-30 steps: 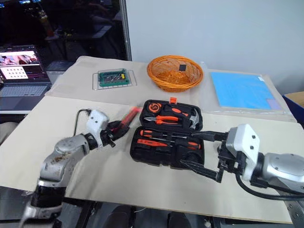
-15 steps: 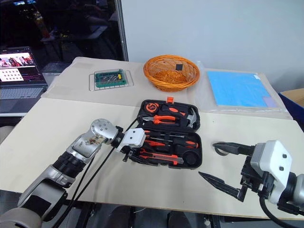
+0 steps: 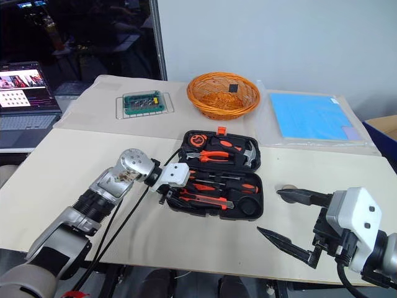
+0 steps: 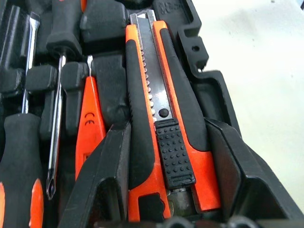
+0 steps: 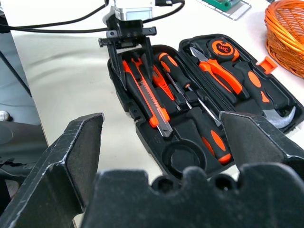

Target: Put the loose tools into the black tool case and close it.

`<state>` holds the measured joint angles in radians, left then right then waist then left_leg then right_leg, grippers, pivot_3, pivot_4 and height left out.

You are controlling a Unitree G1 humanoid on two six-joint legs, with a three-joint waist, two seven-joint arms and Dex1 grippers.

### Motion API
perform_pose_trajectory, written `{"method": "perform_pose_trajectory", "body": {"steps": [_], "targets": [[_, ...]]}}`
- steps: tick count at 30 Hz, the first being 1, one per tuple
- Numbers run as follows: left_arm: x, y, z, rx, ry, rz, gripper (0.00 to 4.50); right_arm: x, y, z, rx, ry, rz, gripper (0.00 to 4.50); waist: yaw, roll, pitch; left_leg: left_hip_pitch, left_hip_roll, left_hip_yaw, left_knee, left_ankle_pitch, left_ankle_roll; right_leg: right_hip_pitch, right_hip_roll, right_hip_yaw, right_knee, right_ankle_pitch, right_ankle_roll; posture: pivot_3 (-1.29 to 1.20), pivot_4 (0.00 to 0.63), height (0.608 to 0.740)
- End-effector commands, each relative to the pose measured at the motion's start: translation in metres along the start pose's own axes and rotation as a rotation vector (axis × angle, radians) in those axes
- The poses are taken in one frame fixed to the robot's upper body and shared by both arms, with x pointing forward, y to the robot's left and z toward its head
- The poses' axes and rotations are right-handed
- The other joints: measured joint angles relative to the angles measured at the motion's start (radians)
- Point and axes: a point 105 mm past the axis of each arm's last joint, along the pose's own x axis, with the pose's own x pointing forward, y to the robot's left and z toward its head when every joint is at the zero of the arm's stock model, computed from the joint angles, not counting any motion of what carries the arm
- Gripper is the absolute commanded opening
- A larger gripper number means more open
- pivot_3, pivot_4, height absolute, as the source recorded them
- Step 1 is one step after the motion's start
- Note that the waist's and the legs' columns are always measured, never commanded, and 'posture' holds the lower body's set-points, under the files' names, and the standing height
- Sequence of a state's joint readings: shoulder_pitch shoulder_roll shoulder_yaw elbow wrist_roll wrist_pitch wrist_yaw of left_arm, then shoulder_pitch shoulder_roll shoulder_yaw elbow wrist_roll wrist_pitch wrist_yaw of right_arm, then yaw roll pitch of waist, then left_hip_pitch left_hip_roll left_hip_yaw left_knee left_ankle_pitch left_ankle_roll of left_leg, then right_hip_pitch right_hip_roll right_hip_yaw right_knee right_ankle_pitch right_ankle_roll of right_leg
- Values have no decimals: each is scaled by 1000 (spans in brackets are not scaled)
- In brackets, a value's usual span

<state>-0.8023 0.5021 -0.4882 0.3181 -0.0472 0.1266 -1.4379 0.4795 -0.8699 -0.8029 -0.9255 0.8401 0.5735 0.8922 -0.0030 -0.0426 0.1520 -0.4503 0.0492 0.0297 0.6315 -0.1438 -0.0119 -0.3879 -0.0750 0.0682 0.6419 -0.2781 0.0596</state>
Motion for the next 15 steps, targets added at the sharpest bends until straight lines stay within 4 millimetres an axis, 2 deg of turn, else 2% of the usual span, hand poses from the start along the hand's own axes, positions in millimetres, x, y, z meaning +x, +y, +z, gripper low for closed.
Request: {"method": "perform_pose_trajectory", "body": {"steps": [1,3,4,8,10,12,15], "targets": [[3,-7,-5,12,40,-32,1794,0,0,7,-33,-14,-5,4500,0,0,0,0,0,0,0,0,0,0,0,0,0,0,0,0,150,740],[3,-5,-3,9,30,-12,2799,0,0,7,-34,-16,-3,4500,0,0,0,0,0,0,0,0,0,0,0,0,0,0,0,0,150,740],[2,-5,-1,8,22,-10,3059,1,-1,7,-34,-17,-2,4500,0,0,0,0,0,0,0,0,0,0,0,0,0,0,0,0,150,740],[-21,6,27,-47,-192,98,4482,3,0,7,-33,-24,4,4500,-1,0,0,0,0,0,-1,0,0,0,0,0,0,1,1,0,150,740],[-36,11,41,-138,-338,153,4482,4,0,6,-33,-26,3,4500,-1,0,0,-1,0,0,-1,0,0,-1,0,0,0,2,0,0,150,740],[-46,13,48,-210,-449,197,3802,5,0,6,-32,-29,3,4500,-1,0,0,-1,0,-1,0,0,0,-1,0,0,1,2,0,0,150,740],[-42,8,43,-236,-495,268,2779,7,-2,5,-29,-37,1,4500,-1,1,0,0,0,-1,1,0,0,0,0,-1,2,1,3,0,150,740]]}}
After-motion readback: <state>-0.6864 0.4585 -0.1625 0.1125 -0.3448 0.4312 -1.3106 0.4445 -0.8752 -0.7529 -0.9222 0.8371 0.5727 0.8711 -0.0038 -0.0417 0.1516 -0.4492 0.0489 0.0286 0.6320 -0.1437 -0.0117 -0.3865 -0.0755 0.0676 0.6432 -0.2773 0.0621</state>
